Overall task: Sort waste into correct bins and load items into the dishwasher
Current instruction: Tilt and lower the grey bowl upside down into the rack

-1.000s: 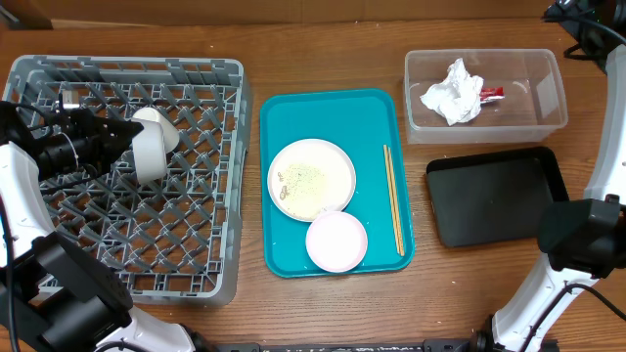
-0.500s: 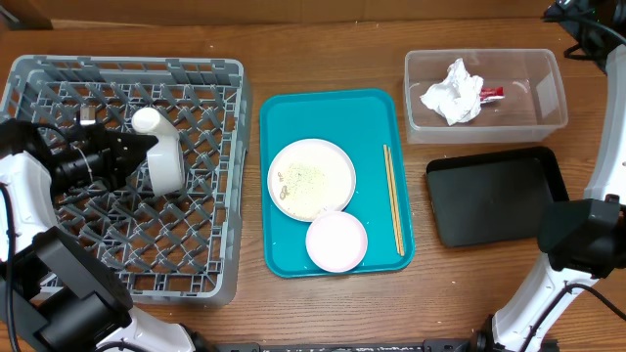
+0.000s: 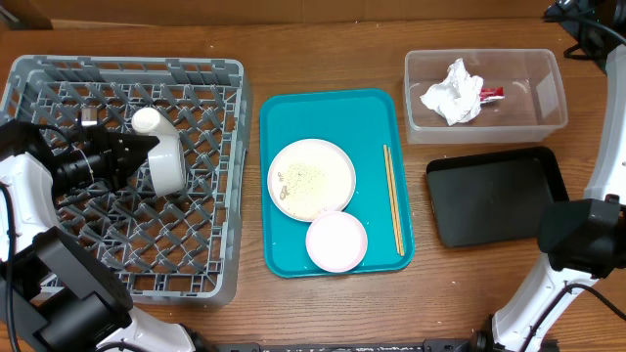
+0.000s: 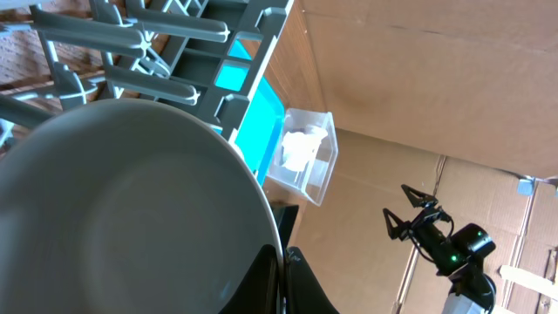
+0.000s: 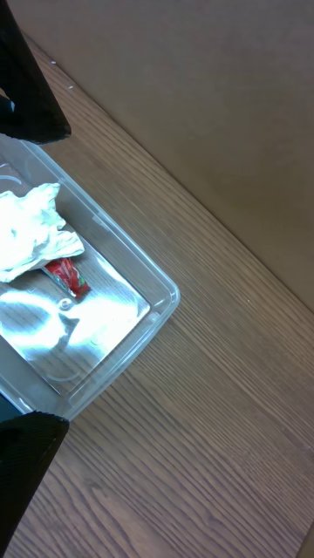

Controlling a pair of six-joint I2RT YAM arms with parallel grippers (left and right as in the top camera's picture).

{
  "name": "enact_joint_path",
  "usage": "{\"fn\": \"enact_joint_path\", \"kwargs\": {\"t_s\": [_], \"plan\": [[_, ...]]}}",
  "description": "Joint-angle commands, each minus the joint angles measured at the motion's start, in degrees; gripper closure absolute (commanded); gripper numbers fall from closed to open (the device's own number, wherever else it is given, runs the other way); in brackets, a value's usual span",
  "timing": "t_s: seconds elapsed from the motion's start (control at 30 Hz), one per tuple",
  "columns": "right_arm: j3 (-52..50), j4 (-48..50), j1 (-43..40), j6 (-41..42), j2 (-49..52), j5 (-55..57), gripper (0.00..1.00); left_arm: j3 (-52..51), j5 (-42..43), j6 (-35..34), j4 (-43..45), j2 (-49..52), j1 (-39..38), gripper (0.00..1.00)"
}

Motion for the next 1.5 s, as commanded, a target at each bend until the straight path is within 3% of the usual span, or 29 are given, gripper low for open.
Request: {"fn": "enact_joint_path", "kwargs": {"t_s": [0.0,0.4,0.53,0.7,1.03,1.33,1.47], "plan": [[0.48,0.20,0.15,0.07,-0.55,-0.02,0.00,-0.61,-8.39,0.26,0.31,0.57,0.22,0.96],[0.48,0.20,0.15,0.04,-0.57,-0.02,0.00,-0.35,-17.53,-1.64,0.35,0.55,0.22,0.96],[0.48,0.20,0.15,0.07,-0.55,-0.02,0.00,0.96,-24.44,-4.35,0.31,0.55,0.22,0.96],[0.48,0.20,0.15,0.07,-0.55,0.00,0.00,2.05,-33.53,-8.41,0.74,0.55,0.22,0.88],[0.48,0.22,0.15,0.07,-0.57,-0.02,0.00,2.08,-38.60,-8.63,1.27,0.55,0.22,0.82],[0.50,0.20,0.15,0.07,-0.55,-0.02,0.00,4.66,-45.46,-9.51,-0.31,0.55,0.22,0.69],[0.50,0.20,0.15,0.07,-0.57,-0.02,0.00,8.76,-51.93,-9.88,-3.41,0.55,0.20,0.51]]}}
